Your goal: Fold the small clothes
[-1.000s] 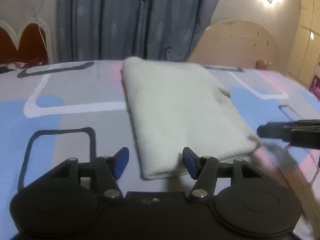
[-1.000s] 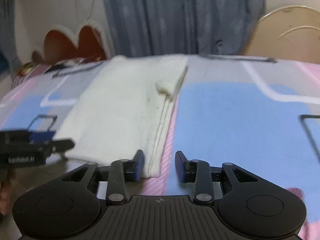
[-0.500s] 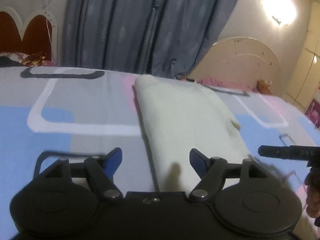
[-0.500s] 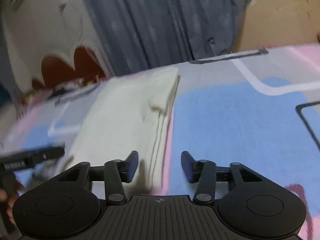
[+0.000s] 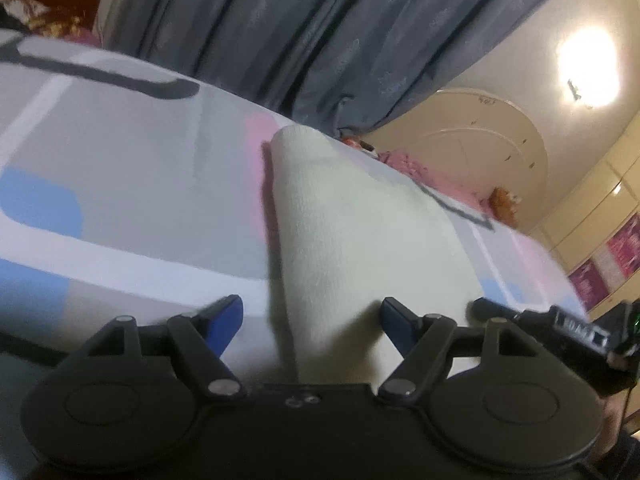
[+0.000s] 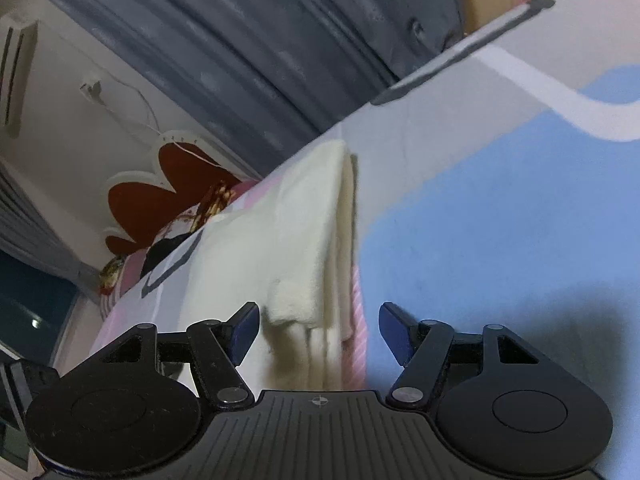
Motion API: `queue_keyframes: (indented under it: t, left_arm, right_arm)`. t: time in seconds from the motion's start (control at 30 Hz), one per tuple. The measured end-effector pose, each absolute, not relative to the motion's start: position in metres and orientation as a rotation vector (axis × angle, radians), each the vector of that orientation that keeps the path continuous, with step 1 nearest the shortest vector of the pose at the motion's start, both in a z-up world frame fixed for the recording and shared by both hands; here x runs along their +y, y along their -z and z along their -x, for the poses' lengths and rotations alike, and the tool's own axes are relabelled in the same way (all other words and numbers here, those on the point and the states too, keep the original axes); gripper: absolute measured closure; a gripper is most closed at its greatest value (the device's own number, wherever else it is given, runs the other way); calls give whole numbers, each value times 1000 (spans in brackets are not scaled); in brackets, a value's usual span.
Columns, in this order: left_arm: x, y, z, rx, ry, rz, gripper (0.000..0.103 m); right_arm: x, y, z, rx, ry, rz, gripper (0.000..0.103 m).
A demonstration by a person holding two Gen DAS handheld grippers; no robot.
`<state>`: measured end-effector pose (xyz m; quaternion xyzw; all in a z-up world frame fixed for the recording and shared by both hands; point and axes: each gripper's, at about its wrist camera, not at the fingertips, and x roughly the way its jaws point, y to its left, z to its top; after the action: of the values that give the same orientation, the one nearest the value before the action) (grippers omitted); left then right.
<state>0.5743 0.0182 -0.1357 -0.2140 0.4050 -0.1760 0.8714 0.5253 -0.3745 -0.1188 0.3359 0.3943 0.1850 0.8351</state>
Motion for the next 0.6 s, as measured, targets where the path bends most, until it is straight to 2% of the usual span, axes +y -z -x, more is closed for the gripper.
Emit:
queue_keyframes:
  t: [0.17,0.27,0.33,0.37,0.47,0.53,0.6]
  left_arm:
    - [21,142,-587,871,419,555,30]
    - [14,141,-593,880,419,516,31]
    - [4,138,-595,881,409,460,31]
    - [-1,137,-595,879,405,428,31]
    - [-24,132,-594,864,373,309,39]
    - [-33,128,-592,847,357,272,46]
    - [-38,123,-588,821,349,246,62]
  right_arm:
    - [-365,122,-531,854,-471,-757,38]
    - [-369,124,-533,837,-461,-781,38]
    - [-370,126,-533,836,-437,-773,48]
    - [-368,125,-534,835,-431,-750,48]
    - [-354,118,-535,835,-392,-642,54]
    - [-342,113,-533,832,-371,-548,64]
    - [-330,105,-529,815,-357,-460,70]
